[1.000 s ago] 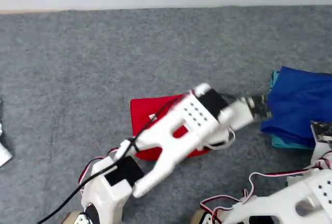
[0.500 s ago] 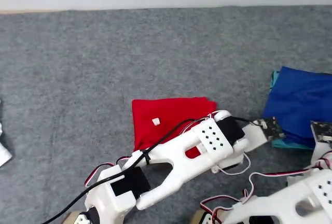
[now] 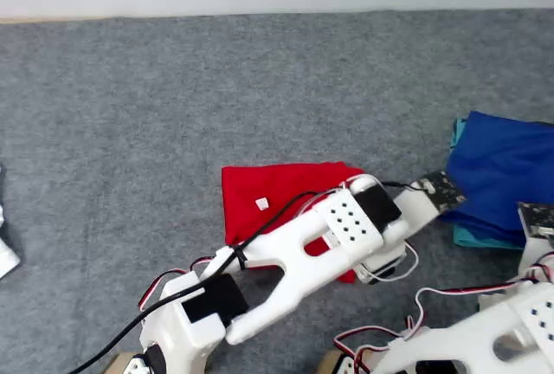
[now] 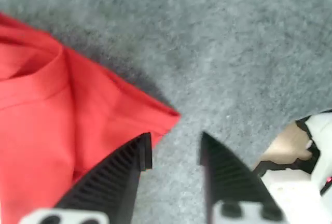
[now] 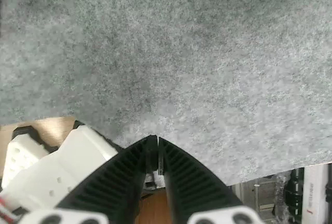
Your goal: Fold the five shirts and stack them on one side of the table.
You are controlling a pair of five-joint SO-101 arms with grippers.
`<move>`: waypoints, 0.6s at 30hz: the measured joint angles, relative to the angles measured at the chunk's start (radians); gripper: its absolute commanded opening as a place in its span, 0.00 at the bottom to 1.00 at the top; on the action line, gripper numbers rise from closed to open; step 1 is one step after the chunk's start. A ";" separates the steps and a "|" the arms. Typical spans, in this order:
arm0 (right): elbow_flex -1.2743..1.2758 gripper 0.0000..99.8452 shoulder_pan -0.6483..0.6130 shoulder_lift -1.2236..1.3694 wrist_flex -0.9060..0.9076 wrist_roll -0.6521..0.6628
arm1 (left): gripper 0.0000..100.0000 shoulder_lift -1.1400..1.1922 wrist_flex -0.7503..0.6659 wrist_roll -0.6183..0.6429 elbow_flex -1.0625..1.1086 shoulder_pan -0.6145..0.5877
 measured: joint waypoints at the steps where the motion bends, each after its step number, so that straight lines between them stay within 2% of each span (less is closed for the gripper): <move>1: 0.000 0.01 0.000 0.000 0.006 0.000 | 0.20 -0.002 0.009 0.002 0.000 -0.003; 5: 0.000 0.01 0.000 0.000 0.009 0.000 | 0.20 -0.008 0.048 -0.009 -0.003 0.000; 8: 0.000 0.01 0.000 0.000 0.011 0.000 | 0.20 -0.008 0.101 -0.015 -0.081 -0.041; 13: 0.000 0.01 0.000 0.000 0.018 0.000 | 0.19 -0.008 0.155 -0.015 -0.292 -0.206; 18: 0.000 0.01 0.000 0.000 0.018 0.000 | 0.19 -0.008 0.157 -0.051 -0.350 -0.388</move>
